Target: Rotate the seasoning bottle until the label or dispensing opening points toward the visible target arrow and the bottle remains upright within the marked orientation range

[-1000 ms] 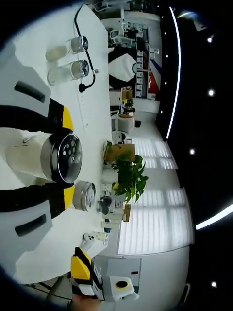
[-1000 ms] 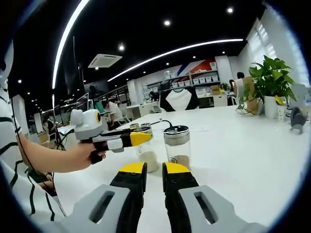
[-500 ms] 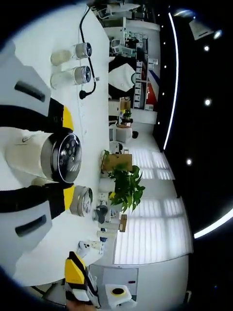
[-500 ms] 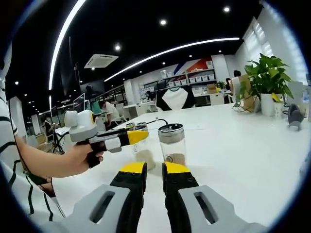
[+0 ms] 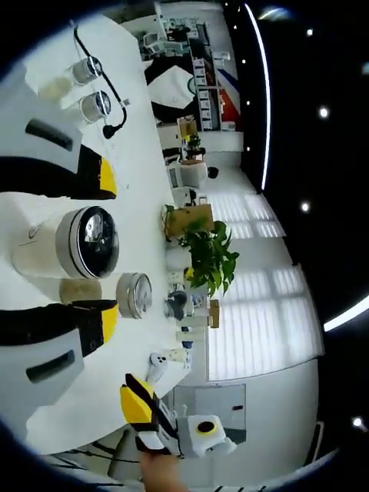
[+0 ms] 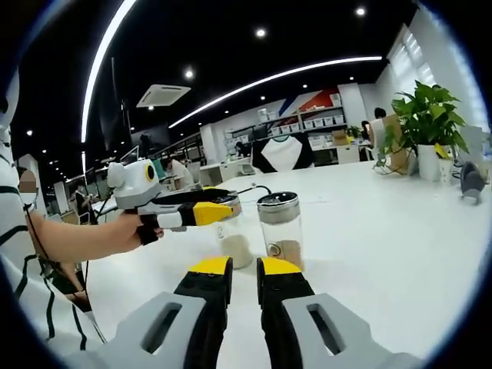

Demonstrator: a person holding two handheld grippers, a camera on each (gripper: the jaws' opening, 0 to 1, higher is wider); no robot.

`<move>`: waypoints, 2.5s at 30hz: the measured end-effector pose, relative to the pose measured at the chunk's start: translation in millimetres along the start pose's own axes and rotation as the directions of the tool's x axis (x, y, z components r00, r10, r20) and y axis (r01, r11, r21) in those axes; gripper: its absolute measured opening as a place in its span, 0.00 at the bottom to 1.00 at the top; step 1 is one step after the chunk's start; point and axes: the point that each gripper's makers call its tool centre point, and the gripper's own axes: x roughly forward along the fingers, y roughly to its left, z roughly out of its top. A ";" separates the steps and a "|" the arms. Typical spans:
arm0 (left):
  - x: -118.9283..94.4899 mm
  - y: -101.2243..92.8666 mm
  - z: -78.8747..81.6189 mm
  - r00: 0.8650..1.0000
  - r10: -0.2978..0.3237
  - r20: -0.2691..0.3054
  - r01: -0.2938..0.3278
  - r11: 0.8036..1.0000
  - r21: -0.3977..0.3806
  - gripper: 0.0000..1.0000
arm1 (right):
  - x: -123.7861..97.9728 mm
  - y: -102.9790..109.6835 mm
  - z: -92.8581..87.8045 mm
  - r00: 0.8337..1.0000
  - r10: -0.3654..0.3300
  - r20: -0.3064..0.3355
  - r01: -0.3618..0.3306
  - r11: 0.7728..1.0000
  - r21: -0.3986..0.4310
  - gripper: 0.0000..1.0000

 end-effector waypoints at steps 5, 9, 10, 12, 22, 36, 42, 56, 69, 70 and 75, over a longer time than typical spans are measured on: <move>-1.9 -6.4 4.4 0.989 -0.142 0.047 0.147 0.982 -0.119 0.56 | 3.0 4.3 1.7 1.000 0.019 -0.003 -0.019 1.000 -0.003 0.10; -2.4 4.3 -3.0 0.989 -0.143 0.029 0.146 0.981 -0.126 0.56 | 4.2 7.9 6.1 0.999 0.039 0.008 -0.039 0.999 0.010 0.10; -2.7 2.5 -4.2 0.985 -0.171 0.033 0.174 0.974 -0.147 0.56 | 4.0 8.9 7.1 0.999 0.048 0.012 -0.048 0.999 0.025 0.10; -2.3 1.5 -5.1 0.979 -0.198 0.038 0.201 0.968 -0.150 0.56 | 3.3 8.7 7.1 0.999 0.048 0.012 -0.049 0.998 0.028 0.10; 5.2 1.8 -9.3 0.958 -0.284 0.040 0.287 0.944 -0.160 0.55 | -4.9 2.0 -9.4 0.998 0.035 -0.043 -0.035 0.999 0.019 0.10; 5.8 -0.1 -9.9 0.952 -0.305 0.022 0.305 0.944 -0.129 0.46 | -2.4 7.0 -7.3 0.997 0.061 -0.044 -0.062 0.998 -0.010 0.11; 6.7 -1.8 -11.9 0.955 -0.297 0.021 0.297 0.944 -0.147 0.44 | -1.5 8.0 -8.8 0.996 0.062 -0.056 -0.064 0.998 -0.030 0.11; 8.5 -0.6 -13.9 0.990 -0.139 -0.013 0.137 0.985 -0.104 0.43 | -2.4 2.8 -9.7 0.998 0.035 -0.057 -0.037 0.999 -0.034 0.11; 8.7 8.1 -14.1 0.989 0.145 0.023 -0.142 0.983 -0.114 0.43 | -3.4 -3.2 -9.0 0.999 0.001 -0.054 -0.003 1.000 -0.031 0.11; 8.7 8.8 -14.1 0.987 0.159 0.027 -0.155 0.981 -0.116 0.43 | -3.7 -3.8 -9.1 0.999 -0.002 -0.055 0.000 1.000 -0.029 0.11; 8.5 11.0 -14.2 0.975 0.218 0.033 -0.213 0.970 -0.115 0.43 | -5.5 -5.5 -8.4 0.999 -0.013 -0.049 0.012 1.000 -0.027 0.11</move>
